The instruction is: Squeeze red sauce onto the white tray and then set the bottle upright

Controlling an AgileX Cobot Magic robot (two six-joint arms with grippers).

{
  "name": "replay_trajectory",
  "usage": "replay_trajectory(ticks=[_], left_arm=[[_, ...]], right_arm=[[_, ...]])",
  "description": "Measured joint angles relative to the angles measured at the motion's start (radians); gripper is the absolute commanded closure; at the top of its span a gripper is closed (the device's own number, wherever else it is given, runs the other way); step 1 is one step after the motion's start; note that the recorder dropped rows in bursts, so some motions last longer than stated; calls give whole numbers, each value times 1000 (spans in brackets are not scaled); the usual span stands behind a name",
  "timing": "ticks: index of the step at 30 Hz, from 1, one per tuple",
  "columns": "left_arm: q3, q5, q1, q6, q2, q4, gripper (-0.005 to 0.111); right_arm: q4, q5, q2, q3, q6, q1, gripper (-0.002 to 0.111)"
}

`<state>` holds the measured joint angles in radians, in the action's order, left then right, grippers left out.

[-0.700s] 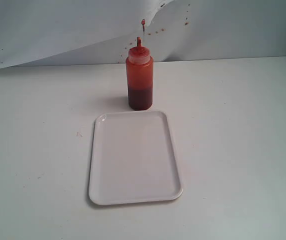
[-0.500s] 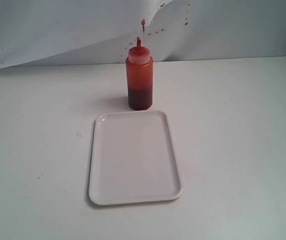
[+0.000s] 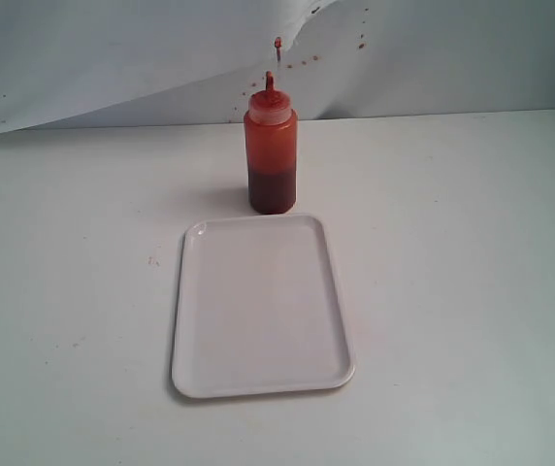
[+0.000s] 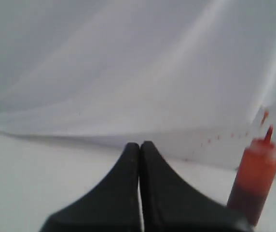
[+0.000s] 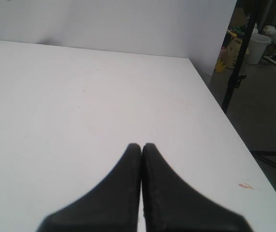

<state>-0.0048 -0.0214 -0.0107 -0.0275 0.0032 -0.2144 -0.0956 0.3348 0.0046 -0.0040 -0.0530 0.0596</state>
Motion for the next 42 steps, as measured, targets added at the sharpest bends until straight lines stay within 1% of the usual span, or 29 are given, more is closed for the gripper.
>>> replay_trajectory(ticks=[1,2,3,4,5,7,9,11,14,15,17,19,22,24,25,28,31,34,38,42], left_arm=[[0,97,0,-9,0,-20,107],[0,152,0,-20,0,-27,107],[0,269,0,-48,0,-33,107],[0,325,0,-79,0,-30,107],[0,425,0,-159,0,14,107],[0,540,0,-250,0,105,107],[0,623,0,-307,33,192,107],[-20,650,0,-333,119,257,107],[-95,683,0,-351,337,352,107],[-131,702,0,-356,434,408,107],[-204,758,0,-375,619,578,107],[-298,849,0,-380,831,800,107],[-445,1012,0,-380,1151,1079,107],[-543,1120,0,-394,1329,1185,107],[-588,1162,5,-404,1419,1215,107],[-705,1221,19,-435,1656,1249,107],[-805,1225,43,-464,1880,1255,107],[-888,1225,71,-479,2045,1265,107],[-978,1225,96,-481,2188,1271,107],[-1003,1225,98,-485,2250,1273,106]], right_arm=[[0,0,0,0,0,0,108],[0,0,0,0,0,0,108],[0,0,0,0,0,0,108],[0,0,0,0,0,0,108],[0,0,0,0,0,0,108],[0,0,0,0,0,0,108],[0,0,0,0,0,0,108],[0,0,0,0,0,0,108],[0,0,0,0,0,0,108],[0,0,0,0,0,0,108],[0,0,0,0,0,0,108],[0,0,0,0,0,0,108],[0,0,0,0,0,0,108],[0,0,0,0,0,0,108],[0,0,0,0,0,0,108],[0,0,0,0,0,0,108],[0,0,0,0,0,0,108],[0,0,0,0,0,0,108],[0,0,0,0,0,0,108],[0,0,0,0,0,0,108]])
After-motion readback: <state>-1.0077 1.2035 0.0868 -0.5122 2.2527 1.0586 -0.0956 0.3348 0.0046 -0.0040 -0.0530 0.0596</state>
